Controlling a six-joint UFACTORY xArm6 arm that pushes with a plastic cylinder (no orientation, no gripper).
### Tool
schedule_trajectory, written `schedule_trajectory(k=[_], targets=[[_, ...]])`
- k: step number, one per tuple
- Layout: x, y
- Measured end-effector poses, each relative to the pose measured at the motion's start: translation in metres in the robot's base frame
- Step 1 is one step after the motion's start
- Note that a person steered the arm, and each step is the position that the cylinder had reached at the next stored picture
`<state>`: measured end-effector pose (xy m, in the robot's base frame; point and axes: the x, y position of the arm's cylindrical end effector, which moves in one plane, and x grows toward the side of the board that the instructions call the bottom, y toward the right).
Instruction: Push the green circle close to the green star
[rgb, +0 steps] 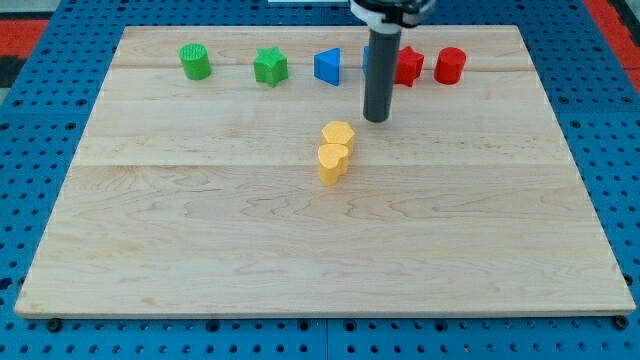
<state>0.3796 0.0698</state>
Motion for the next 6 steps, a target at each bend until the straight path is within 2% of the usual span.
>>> schedule_trajectory(k=[1,3,5,6], targets=[[0.004,-0.002],[-0.029,-0.152],[-0.088,-0.312],[-0.119,-0.276]])
